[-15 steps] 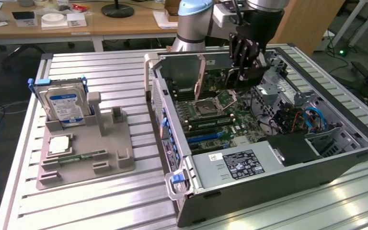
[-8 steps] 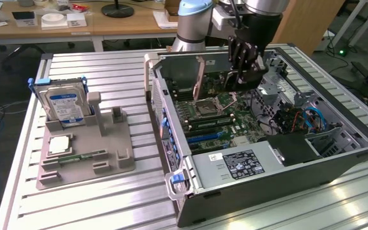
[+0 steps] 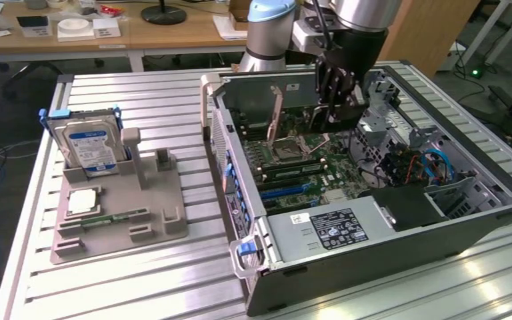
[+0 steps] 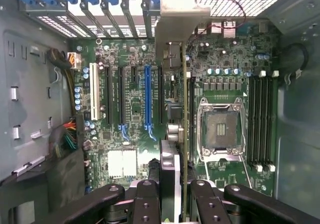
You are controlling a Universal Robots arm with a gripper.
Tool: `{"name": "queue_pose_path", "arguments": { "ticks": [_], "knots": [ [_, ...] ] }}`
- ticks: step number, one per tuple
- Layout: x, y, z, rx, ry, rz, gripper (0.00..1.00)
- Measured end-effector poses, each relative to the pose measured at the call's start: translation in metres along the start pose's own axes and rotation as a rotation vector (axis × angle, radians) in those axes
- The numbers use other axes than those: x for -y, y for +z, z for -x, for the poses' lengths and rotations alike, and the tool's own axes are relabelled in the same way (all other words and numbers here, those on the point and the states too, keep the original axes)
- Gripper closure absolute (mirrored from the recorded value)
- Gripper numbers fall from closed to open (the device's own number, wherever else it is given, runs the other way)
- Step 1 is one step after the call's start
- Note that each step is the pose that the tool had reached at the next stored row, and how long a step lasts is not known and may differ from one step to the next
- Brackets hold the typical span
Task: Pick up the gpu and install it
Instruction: 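Insert the gpu into the slot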
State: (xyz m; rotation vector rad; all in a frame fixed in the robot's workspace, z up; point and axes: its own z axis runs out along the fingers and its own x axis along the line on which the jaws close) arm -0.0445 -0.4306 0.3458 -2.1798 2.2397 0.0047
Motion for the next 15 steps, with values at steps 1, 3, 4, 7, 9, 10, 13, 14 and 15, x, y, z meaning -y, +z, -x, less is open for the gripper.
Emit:
{"name": "queue_pose_path", "arguments": {
  "ticks": [1,3,4,7,9,10,13,14,15],
  "knots": [
    [-0.0007,0.0008,0.0,-0.0016,-0.002,-0.0001,0.72],
    [-0.0015,0.0039,0.0,-0.0036,-0.004,0.0001,0.72],
    [-0.0017,0.0057,0.0,-0.0035,-0.005,0.0,0.72],
    [-0.0019,0.0091,-0.003,-0.0037,-0.009,0.0003,0.72],
    [-0.0031,0.0115,-0.003,-0.0035,-0.01,0.0003,0.72],
    [-0.0047,0.0126,-0.003,-0.0036,-0.01,0.0003,0.72],
    [-0.0089,0.0166,-0.004,-0.0036,-0.01,0.0003,0.72],
    [-0.0093,0.0184,-0.004,-0.0036,-0.01,0.0003,0.72],
    [-0.0094,0.0202,-0.004,-0.0035,-0.01,0.0002,0.72]
  ]
}}
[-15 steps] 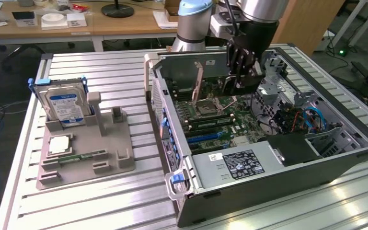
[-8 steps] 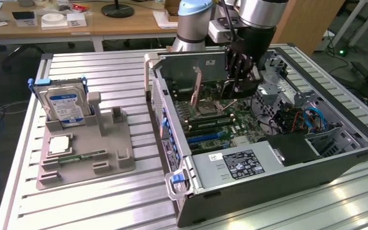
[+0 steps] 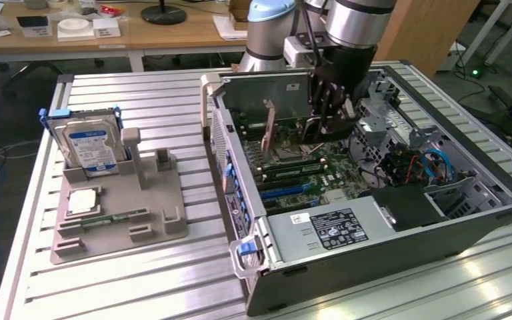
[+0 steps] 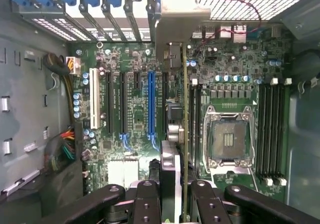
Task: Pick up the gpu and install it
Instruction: 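Insert the gpu into the slot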
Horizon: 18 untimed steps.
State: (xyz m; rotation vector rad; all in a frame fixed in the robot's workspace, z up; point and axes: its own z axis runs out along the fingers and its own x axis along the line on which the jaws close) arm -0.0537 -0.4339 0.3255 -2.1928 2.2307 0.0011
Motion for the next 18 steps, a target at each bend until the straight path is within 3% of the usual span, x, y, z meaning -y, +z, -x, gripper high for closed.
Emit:
{"name": "queue_pose_path", "arguments": {
  "ticks": [4,8,14,18],
  "knots": [
    [-0.0007,0.0047,-0.003,-0.0006,0.0,0.0,0.72],
    [-0.008,0.012,-0.003,-0.0041,0.006,0.0,0.72],
    [-0.0085,0.0204,-0.004,-0.0047,0.035,-0.0003,0.72],
    [-0.0084,0.0218,-0.011,-0.0045,0.035,-0.0003,0.72]
  ]
}}
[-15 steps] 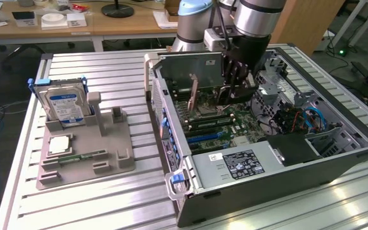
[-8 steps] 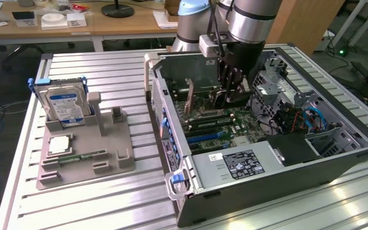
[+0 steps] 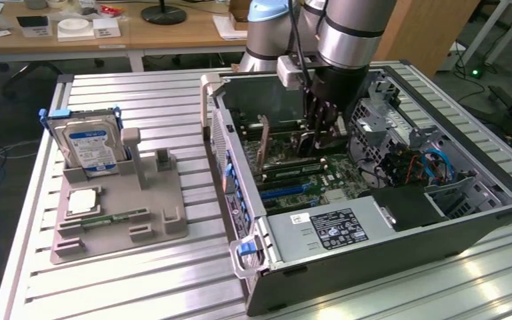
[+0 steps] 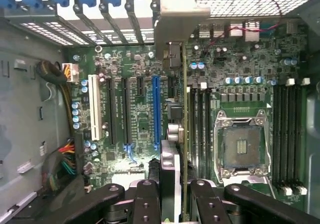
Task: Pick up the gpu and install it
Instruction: 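Insert the gpu into the slot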
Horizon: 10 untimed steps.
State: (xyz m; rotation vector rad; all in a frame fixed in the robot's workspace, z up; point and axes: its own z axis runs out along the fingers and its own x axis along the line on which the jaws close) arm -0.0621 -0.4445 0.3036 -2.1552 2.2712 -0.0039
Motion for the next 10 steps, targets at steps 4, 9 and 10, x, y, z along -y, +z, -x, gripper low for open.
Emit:
{"name": "queue_pose_path", "arguments": {
  "ticks": [4,9,10],
  "knots": [
    [-0.004,0.0018,-0.0013,0.0001,0.0,0.0,0.72],
    [-0.0077,0.007,-0.0022,-0.0002,0.0,0.0001,0.72],
    [-0.0077,0.008,-0.0036,-0.0001,0.0,0.0001,0.72]
  ]
}}
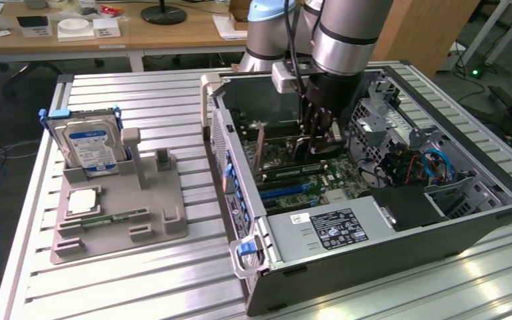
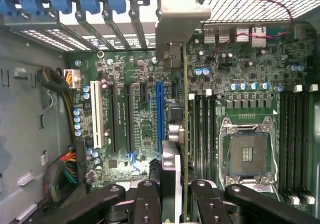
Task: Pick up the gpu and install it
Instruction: 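Insert the gpu into the slot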
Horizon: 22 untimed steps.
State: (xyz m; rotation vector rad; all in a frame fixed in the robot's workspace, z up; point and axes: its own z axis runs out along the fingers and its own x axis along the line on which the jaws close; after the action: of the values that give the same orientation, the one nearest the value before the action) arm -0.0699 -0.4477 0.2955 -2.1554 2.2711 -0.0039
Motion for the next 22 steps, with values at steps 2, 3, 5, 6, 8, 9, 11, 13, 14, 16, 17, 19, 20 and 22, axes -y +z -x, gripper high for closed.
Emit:
{"name": "queue_pose_path", "arguments": {
  "ticks": [2,3,5,6,8,9,11,13,14,16,17,19,20,22],
  "knots": [
    [-0.0004,0.0022,-0.001,0.0004,0.0,-0.0002,0.72],
    [-0.0012,0.0033,-0.001,0.0003,-0.006,-0.0001,0.72],
    [-0.002,0.0065,-0.001,0.0004,-0.021,0.0,0.72],
    [-0.0021,0.0077,-0.001,0.0004,-0.025,0.0001,0.72],
    [-0.0021,0.01,-0.001,0.0004,-0.026,0.0001,0.72],
    [-0.0021,0.0112,-0.001,0.0004,-0.026,0.0001,0.72],
    [-0.0036,0.0135,-0.001,0.0004,-0.025,0.0001,0.72],
    [-0.0048,0.0152,-0.002,0.0004,-0.025,0.0001,0.72],
    [-0.005,0.0162,-0.002,0.0004,-0.025,0.0001,0.72],
    [-0.0051,0.0187,-0.002,0.0004,-0.026,0.0001,0.72],
    [-0.0052,0.0199,-0.002,0.0005,-0.026,0.0001,0.72],
    [-0.0056,0.0214,-0.002,0.0004,-0.025,0.0001,0.72],
    [-0.0067,0.0218,-0.002,0.0003,-0.025,0.0001,0.72],
    [-0.0093,0.0226,-0.002,0.0003,-0.025,0.0002,0.72]
  ]
}}
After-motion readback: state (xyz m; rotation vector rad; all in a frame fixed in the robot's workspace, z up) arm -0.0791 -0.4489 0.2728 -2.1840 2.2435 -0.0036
